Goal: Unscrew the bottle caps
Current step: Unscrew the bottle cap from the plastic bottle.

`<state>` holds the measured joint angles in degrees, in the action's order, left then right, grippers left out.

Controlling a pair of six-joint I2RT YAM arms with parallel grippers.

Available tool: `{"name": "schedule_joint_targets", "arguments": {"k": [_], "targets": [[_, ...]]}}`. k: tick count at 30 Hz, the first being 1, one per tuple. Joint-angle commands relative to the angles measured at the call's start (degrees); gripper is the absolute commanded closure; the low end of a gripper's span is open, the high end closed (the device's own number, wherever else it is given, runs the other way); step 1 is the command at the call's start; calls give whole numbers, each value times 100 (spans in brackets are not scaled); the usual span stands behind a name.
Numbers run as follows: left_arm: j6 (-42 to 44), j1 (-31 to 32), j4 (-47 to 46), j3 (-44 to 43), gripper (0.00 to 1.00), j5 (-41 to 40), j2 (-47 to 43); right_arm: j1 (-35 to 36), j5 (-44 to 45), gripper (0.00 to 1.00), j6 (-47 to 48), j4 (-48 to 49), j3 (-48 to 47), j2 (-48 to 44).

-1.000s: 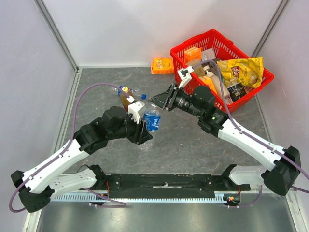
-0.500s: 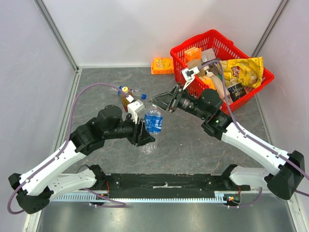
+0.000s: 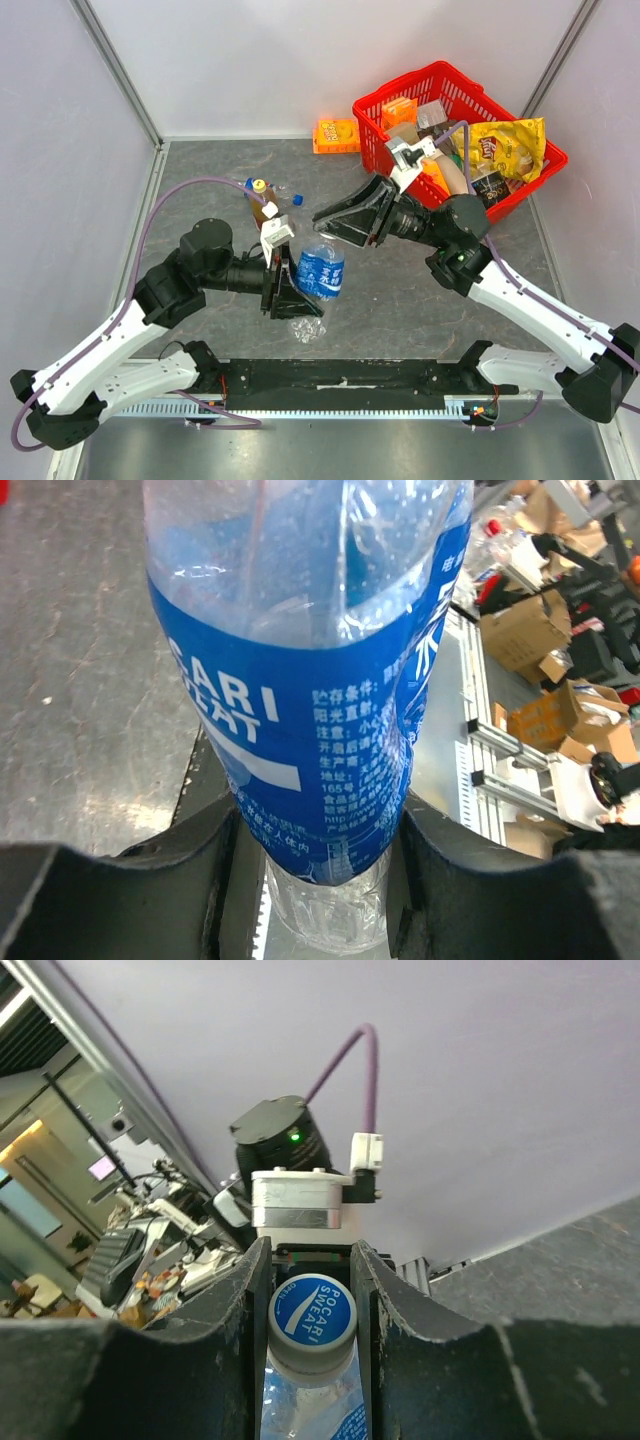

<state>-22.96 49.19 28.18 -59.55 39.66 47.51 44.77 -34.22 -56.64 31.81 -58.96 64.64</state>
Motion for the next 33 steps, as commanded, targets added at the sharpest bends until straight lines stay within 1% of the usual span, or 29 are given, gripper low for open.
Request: {"name": "schedule_joint_targets", "arguments": {"k": [1, 3, 5, 7, 12, 16, 19, 21, 25, 28, 29, 30, 32, 33], "targets": [[-375, 21, -1419, 118, 98, 1289, -241, 75, -621, 100, -74, 385, 112, -65], [-586, 21, -1963, 224, 98, 1587, -294, 75, -717, 100, -189, 641, 165, -92], [-797, 21, -2307, 277, 98, 1869, -277, 75, -814, 100, -303, 913, 209, -92], [-955, 21, -2580, 295, 98, 2054, -233, 75, -981, 100, -540, 1395, 262, -49], [-1386, 21, -3310, 339, 98, 2520, -102, 75, -1359, 100, -1576, 3434, 447, 162], [-1728, 21, -3845, 409, 98, 2819, -5, 93, -1553, 100, -2043, 4506, 455, 268], [-1826, 12, -4005, 427, 98, 2907, 74, 102, -1667, 100, -2132, 4816, 403, 277], [-1835, 21, -4005, 444, 98, 2933, 110, 110, -1702, 100, -2018, 4738, 377, 242], [-1826, 21, -3970, 488, 98, 2907, 127, 110, -1598, 100, -1588, 4090, 359, 93], [-1598, 12, -3620, 479, 98, 2776, 75, 110, -1308, 100, -877, 2931, 315, -188], [-1441, 20, -3366, 453, 98, 2714, 57, 110, -1185, 98, -570, 2457, 263, -311], [-1283, 21, -3120, 418, 98, 2627, 48, 110, -1036, 94, -228, 1948, 201, -434], [-835, 21, -2479, 339, 98, 2372, 22, 110, -667, 70, 449, 911, 17, -636], [-650, 21, -2145, 287, 98, 2188, -4, 110, -422, 59, 713, 271, -80, -724]]}}
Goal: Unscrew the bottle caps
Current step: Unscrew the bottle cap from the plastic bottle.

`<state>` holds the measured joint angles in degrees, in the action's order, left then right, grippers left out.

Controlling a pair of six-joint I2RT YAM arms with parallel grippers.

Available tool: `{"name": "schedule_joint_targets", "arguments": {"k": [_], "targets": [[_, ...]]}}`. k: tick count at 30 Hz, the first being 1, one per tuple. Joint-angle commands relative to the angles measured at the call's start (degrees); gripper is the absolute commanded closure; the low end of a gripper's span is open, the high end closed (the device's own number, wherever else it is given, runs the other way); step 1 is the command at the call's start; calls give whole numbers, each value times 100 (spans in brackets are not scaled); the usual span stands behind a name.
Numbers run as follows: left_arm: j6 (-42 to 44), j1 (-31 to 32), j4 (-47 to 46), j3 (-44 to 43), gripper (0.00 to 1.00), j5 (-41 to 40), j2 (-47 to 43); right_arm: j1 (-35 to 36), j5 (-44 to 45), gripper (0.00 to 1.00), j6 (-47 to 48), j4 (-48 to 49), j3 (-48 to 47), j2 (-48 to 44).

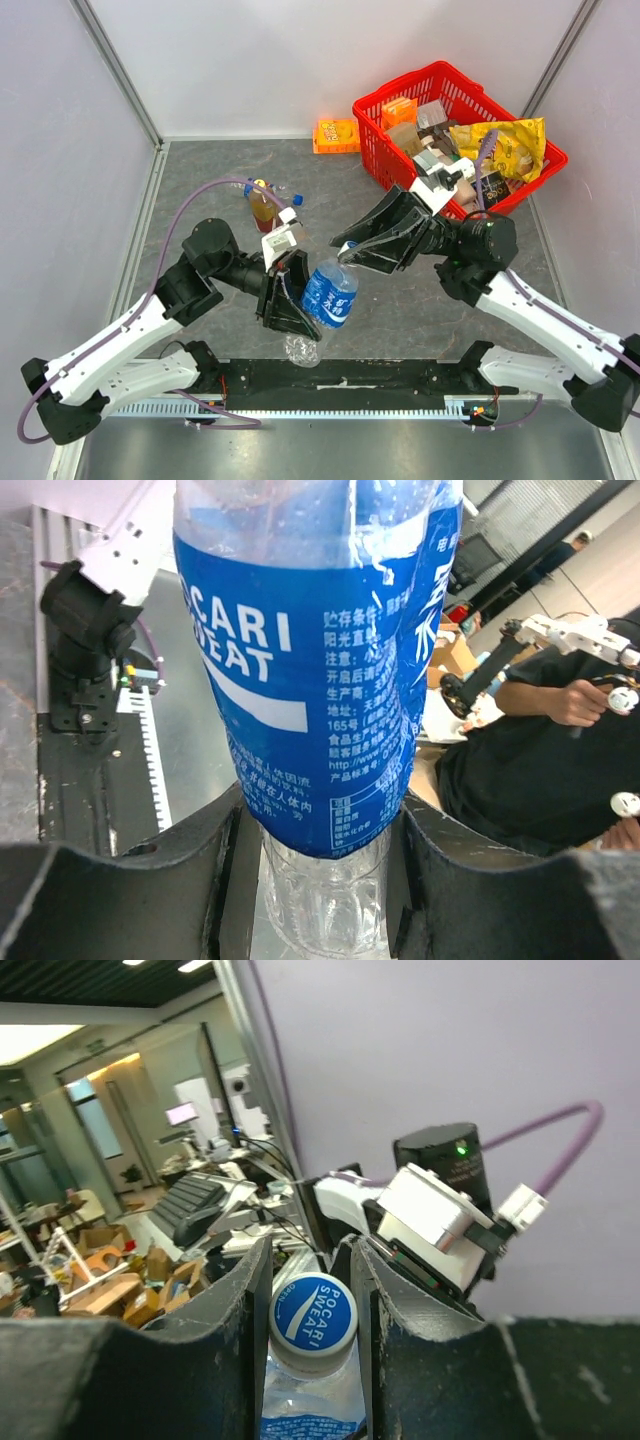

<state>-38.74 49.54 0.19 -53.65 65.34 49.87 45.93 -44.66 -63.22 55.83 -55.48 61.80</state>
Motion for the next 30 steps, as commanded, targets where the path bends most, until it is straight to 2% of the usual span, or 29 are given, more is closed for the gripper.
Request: {"name": "schedule_joint_targets", "arguments": {"k": [1, 2, 3, 5, 8, 9, 15, 18, 23, 27, 30], "targets": [[1191, -14, 1006, -356, 98, -582, -267, -5, 817, 52, 1583, -2530, -550, -510], [1376, -23, 1271, -366, 98, -897, -310, -5, 1063, 39, 1750, -2934, -630, -581], [1543, -15, 1578, -374, 98, -1266, -363, -5, 1335, 30, 1848, -3129, -683, -651], [1825, -14, 2167, -410, 98, -1960, -416, -5, 1775, 17, 1945, -3525, -762, -722], [2063, -14, 2652, -427, 98, -2884, -425, -5, 2119, 4, 2033, -4052, -894, -696], [2124, -14, 2801, -445, 98, -3148, -416, -5, 2215, 2, 2050, -4228, -955, -661], [2318, -14, 3689, -647, 98, -5256, -241, -5, 2954, 2, 2270, -5564, -1456, -248], [2354, -23, 3875, -647, 98, -5996, -214, -5, 3183, 2, 2279, -6153, -1658, 15], [2310, -14, 4042, -699, 98, -6795, -127, -5, 3333, 2, 2191, -6436, -1738, 446], [2327, -14, 4138, -735, 98, -6965, -47, -5, 3377, 2, 2112, -6445, -1790, 815], [2354, -15, 4182, -717, 98, -6956, 5, -5, 3385, 7, 2077, -6427, -1887, 1035]]}}
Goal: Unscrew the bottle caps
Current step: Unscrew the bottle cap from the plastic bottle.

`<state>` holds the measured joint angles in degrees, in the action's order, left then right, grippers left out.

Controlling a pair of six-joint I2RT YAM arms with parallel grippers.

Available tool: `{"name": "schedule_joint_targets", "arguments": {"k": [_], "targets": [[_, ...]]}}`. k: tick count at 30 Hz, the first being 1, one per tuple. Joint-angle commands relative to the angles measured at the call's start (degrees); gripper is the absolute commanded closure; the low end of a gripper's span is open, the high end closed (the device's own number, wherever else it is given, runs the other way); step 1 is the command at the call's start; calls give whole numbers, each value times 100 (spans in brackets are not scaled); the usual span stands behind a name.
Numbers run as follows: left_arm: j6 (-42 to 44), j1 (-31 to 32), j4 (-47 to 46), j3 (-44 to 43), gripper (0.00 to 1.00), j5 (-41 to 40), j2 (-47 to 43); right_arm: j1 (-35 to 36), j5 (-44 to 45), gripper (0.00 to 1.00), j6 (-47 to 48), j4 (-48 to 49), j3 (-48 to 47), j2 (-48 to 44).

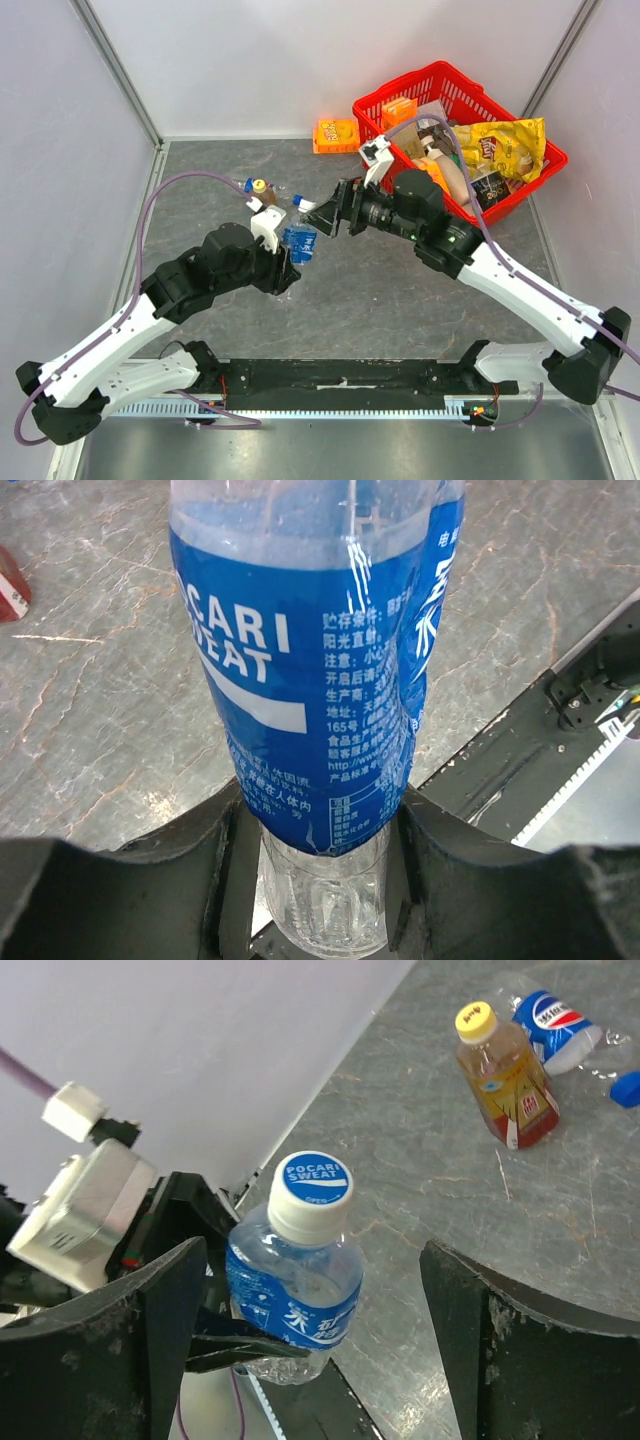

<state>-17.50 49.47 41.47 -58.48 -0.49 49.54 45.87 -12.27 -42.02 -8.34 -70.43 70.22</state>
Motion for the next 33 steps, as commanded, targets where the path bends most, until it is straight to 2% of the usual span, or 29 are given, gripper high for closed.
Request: {"name": "schedule_joint_targets", "arguments": {"k": [1, 7, 10, 20, 23, 33], "targets": [[229, -8, 63, -226, 98, -347, 30, 1, 120, 9, -69, 16, -418, 255], [264, -8, 124, -138, 98, -355, 29, 1, 67, 15, -342, 350, -366, 458], [273, -8, 142, -111, 98, -338, 3, 1, 128, 24, -377, 403, -357, 467], [282, 1, 203, 3, 98, -373, 38, 1, 103, 29, -447, 473, -383, 633], [264, -8, 203, 29, 98, -381, 38, 1, 85, 40, -535, 579, -357, 669], [159, 1, 230, 126, 98, -311, -14, -8, 111, 36, -658, 737, -384, 748]]}}
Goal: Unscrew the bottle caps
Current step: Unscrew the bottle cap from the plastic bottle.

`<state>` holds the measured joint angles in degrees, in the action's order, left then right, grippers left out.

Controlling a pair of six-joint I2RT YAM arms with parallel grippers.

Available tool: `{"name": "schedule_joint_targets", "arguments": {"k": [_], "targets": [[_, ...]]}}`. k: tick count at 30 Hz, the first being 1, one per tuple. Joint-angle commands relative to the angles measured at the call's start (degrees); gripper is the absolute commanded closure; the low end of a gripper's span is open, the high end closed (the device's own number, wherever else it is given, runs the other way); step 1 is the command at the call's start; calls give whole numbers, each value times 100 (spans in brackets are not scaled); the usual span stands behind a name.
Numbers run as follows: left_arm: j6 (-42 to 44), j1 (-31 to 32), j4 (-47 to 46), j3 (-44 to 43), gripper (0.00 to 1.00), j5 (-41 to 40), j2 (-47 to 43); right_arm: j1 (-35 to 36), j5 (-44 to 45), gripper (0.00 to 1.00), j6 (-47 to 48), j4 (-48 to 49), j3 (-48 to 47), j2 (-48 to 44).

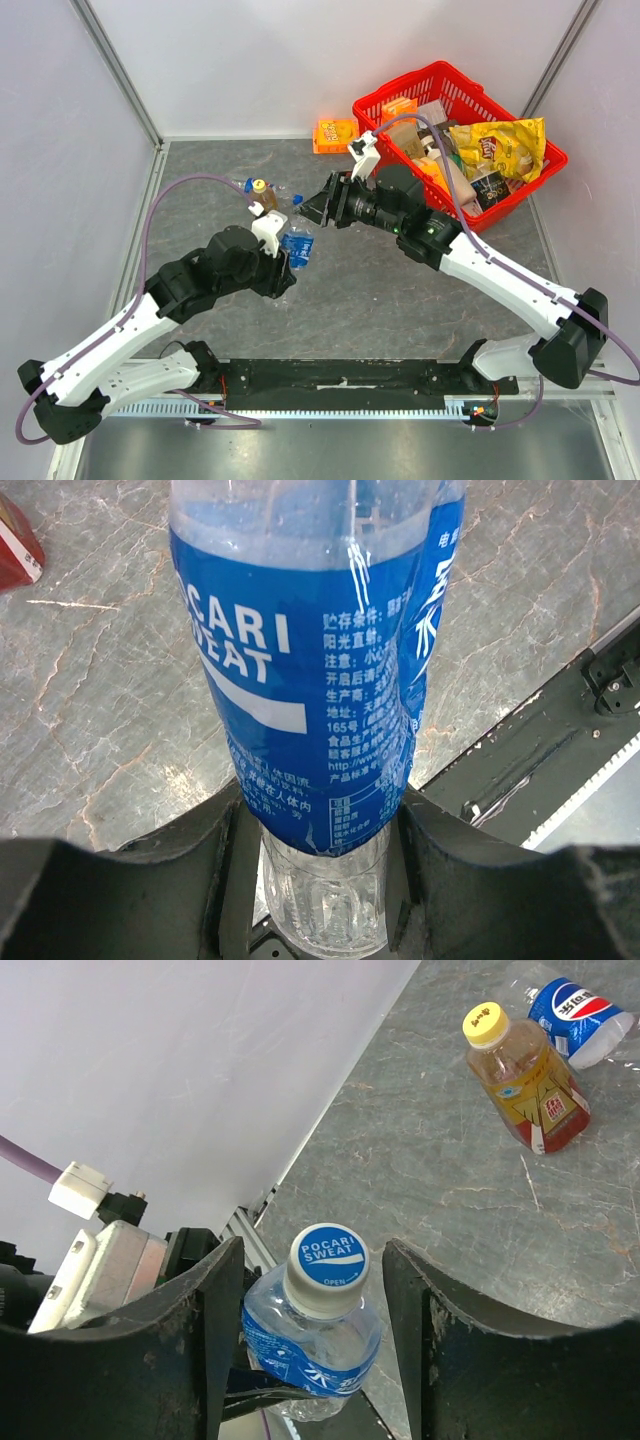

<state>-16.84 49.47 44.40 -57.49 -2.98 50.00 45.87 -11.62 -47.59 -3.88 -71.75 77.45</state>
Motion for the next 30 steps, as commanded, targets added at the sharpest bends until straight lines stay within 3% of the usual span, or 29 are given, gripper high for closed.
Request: {"name": "schedule_joint_targets", "arguments": {"k": [1, 7, 10, 19, 30], "targets": [[85, 1, -63, 36, 98, -88, -60, -16, 19, 36, -101, 309, -252, 33], [58, 1, -54, 72, 98, -88, -69, -16, -174, 41, -136, 335, -217, 113], [49, 10, -63, 81, 98, -80, -60, -16, -174, 60, -162, 344, -182, 112], [41, 1, -63, 89, 98, -80, -60, -16, -218, 100, -136, 344, -129, 78], [-135, 1, -318, 45, 98, 446, -349, -16, -709, 100, 136, 1336, 468, -362]]}}
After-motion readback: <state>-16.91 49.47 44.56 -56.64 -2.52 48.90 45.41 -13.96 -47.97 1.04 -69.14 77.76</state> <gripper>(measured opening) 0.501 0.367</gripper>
